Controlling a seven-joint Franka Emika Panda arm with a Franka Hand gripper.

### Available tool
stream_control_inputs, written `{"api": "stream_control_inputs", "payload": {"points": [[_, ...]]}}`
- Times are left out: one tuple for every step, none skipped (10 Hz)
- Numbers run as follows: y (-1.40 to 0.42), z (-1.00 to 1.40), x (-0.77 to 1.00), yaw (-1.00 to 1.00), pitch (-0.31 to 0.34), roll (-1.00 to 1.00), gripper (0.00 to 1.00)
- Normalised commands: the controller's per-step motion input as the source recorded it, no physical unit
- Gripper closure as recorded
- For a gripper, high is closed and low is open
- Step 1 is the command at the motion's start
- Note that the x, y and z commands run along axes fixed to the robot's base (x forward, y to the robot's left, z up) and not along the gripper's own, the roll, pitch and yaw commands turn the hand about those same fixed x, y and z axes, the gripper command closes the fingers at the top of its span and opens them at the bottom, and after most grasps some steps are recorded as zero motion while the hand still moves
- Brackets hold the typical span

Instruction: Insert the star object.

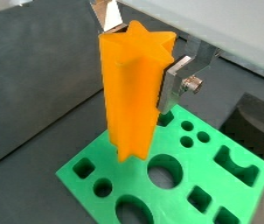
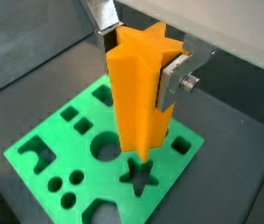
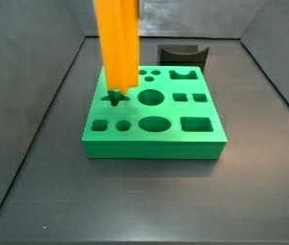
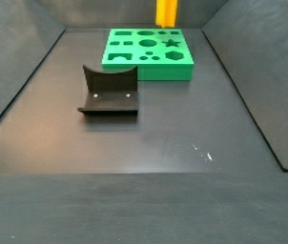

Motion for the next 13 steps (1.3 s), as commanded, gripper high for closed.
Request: {"api": "stream_control_inputs", "payload": {"points": [[0.14,-0.54,-0.21,0.0,0.0,0.11,1.0],[0.11,-0.47,-0.19,-0.03,0.0,0.08,1.0],[0.08,-0.44,-0.24,-0.07,0.0,0.07,1.0],[0.05,-0.41,-0.15,-0.04,0.0,0.05,1.0],[0.07,-0.36,-0.08,-0.01,0.0,0.03,1.0],[0.14,-0.31,0.0,-0.03,0.003,0.02,1.0],[0.25,-0.26,0.11,-0.15,0.069,0.03,1.0],[0.27,-0.23,0.14,-0.28,0.084,0.03,1.0],[0.25,-0.23,0.05,-0.53,0.067,0.0,1.0],[0.13,-0.25,0.01,-0.6,0.011,0.0,1.0],[0.01,-0.25,0.0,-0.6,0.0,0.0,1.0],[0.0,-0.25,0.0,-0.56,-0.009,-0.06,1.0],[-0.03,-0.22,0.02,-0.51,-0.011,-0.05,1.0]]}}
